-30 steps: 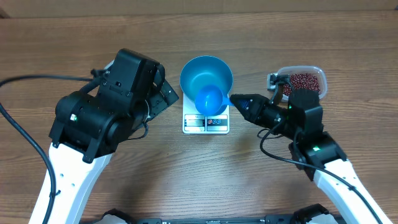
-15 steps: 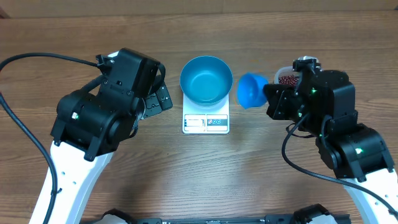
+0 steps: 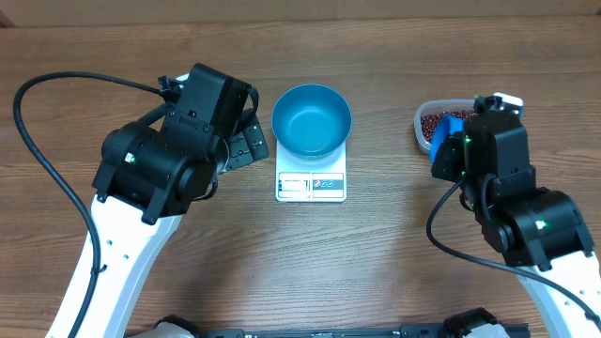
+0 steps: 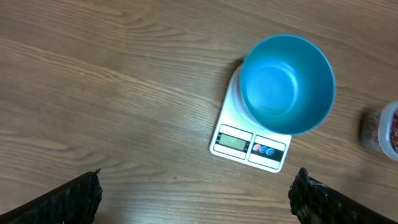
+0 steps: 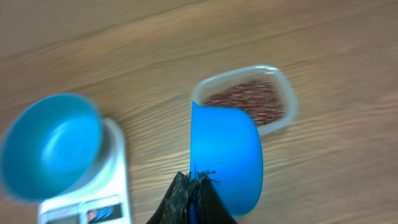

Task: Scoop item into bowl and weigh 150g on scale
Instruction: 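Carry the blue scoop with the right gripper over the bean tub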

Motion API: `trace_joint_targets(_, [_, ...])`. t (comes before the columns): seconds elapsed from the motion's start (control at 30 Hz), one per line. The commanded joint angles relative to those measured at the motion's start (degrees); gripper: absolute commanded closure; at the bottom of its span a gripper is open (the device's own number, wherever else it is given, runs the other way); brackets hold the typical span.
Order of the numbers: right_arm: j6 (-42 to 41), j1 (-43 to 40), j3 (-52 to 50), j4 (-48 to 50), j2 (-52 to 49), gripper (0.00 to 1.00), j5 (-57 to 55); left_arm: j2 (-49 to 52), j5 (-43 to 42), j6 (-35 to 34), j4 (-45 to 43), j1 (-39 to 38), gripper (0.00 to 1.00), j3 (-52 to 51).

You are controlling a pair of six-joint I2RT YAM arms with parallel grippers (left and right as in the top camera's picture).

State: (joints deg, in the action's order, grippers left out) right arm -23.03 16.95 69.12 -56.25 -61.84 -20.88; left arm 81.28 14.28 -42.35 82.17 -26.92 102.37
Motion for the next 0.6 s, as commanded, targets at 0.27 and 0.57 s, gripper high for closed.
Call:
trace_joint_targets(0.27, [-4.7, -0.11, 1.66, -1.33, -3.76, 0.96, -9.07, 3.39, -24.09, 33.14, -4.59, -0.13, 0.0, 0.52])
trace_joint_targets(0.57, [-5.07, -0.11, 1.66, -1.99, -4.5, 0.96, -9.09, 12.81, -27.85, 38.34, -2.93, -1.46, 0.19, 0.37])
